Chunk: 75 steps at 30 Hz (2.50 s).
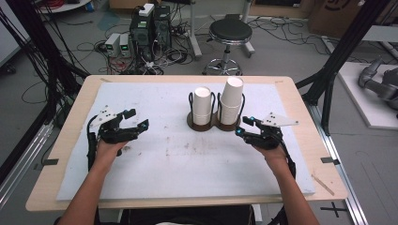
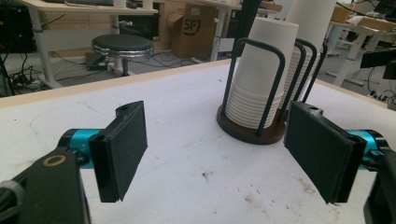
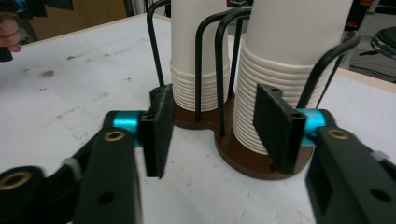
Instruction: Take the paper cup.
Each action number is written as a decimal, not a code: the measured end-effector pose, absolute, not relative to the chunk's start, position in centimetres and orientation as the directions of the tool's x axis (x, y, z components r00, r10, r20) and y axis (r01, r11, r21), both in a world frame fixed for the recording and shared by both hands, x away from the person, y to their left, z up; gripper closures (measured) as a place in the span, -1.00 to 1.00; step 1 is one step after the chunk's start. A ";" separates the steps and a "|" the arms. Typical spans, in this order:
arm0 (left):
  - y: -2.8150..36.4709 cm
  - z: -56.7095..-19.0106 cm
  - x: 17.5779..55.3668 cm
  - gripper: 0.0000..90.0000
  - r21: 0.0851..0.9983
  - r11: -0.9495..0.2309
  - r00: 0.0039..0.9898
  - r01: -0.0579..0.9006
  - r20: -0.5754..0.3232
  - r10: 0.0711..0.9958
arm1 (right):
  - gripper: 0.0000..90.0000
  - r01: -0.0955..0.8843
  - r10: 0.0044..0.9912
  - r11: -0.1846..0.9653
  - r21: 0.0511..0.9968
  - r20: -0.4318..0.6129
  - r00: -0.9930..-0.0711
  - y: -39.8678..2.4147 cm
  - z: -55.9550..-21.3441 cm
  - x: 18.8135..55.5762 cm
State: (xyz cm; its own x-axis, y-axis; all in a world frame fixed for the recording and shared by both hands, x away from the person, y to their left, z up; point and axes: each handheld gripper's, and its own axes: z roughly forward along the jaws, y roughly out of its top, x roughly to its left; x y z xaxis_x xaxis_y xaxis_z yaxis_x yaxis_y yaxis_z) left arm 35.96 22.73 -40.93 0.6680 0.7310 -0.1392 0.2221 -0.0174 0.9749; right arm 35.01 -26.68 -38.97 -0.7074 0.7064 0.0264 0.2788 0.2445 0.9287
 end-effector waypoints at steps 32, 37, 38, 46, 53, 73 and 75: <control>22.4 -41.2 36.0 -0.51 0.973 -0.042 0.672 0.229 -0.126 0.730 | 1.00 0.275 0.678 0.307 0.911 -0.006 -0.735 -17.6 -40.5 38.6; 22.4 -41.2 36.0 -0.51 0.972 -0.044 0.673 0.231 -0.128 0.729 | 1.00 0.310 0.687 0.332 0.891 -0.003 -0.726 -16.3 -41.8 39.4; 22.4 -41.2 36.0 -0.51 0.972 -0.044 0.673 0.232 -0.128 0.728 | 1.00 0.315 0.690 0.336 0.888 -0.004 -0.724 -16.1 -42.0 39.5; 22.4 -41.2 36.0 -0.51 0.972 -0.044 0.669 0.229 -0.125 0.733 | 1.00 0.364 0.712 0.331 0.870 0.022 -0.702 -15.1 -42.7 39.9; 22.4 -41.2 36.1 -0.50 0.973 -0.039 0.667 0.227 -0.126 0.734 | 1.00 0.401 0.739 0.319 0.859 0.039 -0.672 -14.9 -43.1 40.2; 20.6 -38.2 38.8 -0.48 0.979 -0.085 0.700 0.186 -0.071 0.710 | 1.00 0.483 0.797 0.248 0.840 0.106 -0.594 -14.3 -43.2 40.5; 20.3 -37.9 39.2 -0.48 0.979 -0.089 0.707 0.185 -0.070 0.704 | 1.00 0.483 0.797 0.248 0.840 0.106 -0.594 -14.2 -43.2 40.5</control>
State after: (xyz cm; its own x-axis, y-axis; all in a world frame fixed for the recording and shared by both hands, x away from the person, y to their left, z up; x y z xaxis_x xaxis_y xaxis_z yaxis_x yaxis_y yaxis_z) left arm 39.16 20.29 -37.91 0.7072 0.7035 -0.0697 0.1846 -0.0885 0.9788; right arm 40.52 -14.24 -43.24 -0.5943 0.7972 0.1064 0.4829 0.2479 0.8398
